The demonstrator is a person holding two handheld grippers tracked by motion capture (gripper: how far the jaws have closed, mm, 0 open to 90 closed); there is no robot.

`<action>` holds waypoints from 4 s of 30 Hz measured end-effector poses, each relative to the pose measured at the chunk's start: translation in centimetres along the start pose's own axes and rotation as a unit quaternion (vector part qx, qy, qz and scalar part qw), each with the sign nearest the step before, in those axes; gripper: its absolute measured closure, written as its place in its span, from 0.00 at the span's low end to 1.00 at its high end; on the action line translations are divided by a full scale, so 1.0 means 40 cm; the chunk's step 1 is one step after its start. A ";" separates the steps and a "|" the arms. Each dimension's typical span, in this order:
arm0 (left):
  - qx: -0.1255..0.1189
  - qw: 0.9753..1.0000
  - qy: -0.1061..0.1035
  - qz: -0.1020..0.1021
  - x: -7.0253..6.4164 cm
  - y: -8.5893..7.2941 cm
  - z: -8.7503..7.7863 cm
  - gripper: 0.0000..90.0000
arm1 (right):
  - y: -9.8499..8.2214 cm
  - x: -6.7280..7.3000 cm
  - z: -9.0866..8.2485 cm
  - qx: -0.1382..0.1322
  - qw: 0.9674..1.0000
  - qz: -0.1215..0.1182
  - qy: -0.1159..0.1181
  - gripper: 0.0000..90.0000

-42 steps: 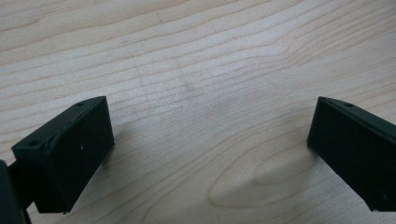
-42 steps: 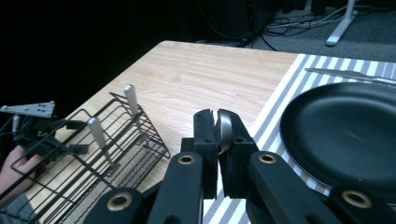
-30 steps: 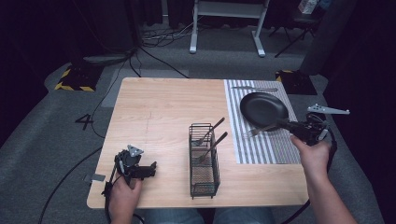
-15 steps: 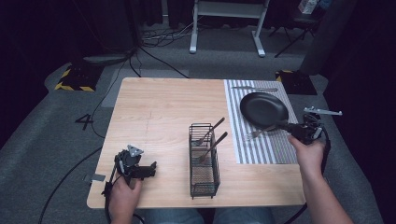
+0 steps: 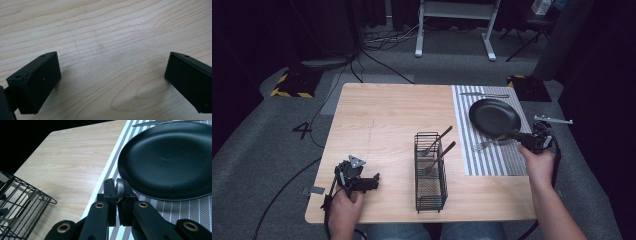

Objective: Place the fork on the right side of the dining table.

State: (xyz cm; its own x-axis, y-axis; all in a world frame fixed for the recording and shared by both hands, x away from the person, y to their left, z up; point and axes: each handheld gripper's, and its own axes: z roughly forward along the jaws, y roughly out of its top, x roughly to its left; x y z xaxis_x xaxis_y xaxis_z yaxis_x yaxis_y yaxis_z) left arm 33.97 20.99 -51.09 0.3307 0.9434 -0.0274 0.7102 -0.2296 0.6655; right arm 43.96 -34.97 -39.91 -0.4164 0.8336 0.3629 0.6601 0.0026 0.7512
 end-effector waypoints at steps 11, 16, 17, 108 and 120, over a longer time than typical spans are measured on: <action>0.000 1.000 0.000 0.000 0.000 0.000 0.000 0.01 | 0.010 -0.036 0.011 0.016 0.999 0.023 -0.021 0.90; 0.000 1.000 0.000 0.000 0.000 0.000 0.000 0.01 | 0.012 -0.054 0.016 0.025 0.999 0.030 -0.025 0.88; 0.000 1.000 0.000 0.000 0.000 0.000 0.000 0.01 | 0.012 -0.057 0.018 0.027 0.999 0.031 -0.027 0.87; 0.001 1.000 -0.002 0.003 -0.001 0.000 -0.001 0.01 | -0.039 -0.264 0.035 0.067 0.988 0.103 -0.096 0.58; 0.001 1.000 -0.002 0.003 -0.001 0.000 -0.001 0.01 | 0.000 -0.165 -0.016 0.049 0.995 0.025 -0.089 0.56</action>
State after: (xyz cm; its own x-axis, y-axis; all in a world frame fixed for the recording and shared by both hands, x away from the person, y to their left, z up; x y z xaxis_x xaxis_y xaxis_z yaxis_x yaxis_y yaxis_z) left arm 33.94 20.95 -51.08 0.3377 0.9409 -0.0262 0.7096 -0.2362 0.6638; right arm 46.30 -40.80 -41.96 -0.2706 0.9183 0.2888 0.7382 0.0054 0.6746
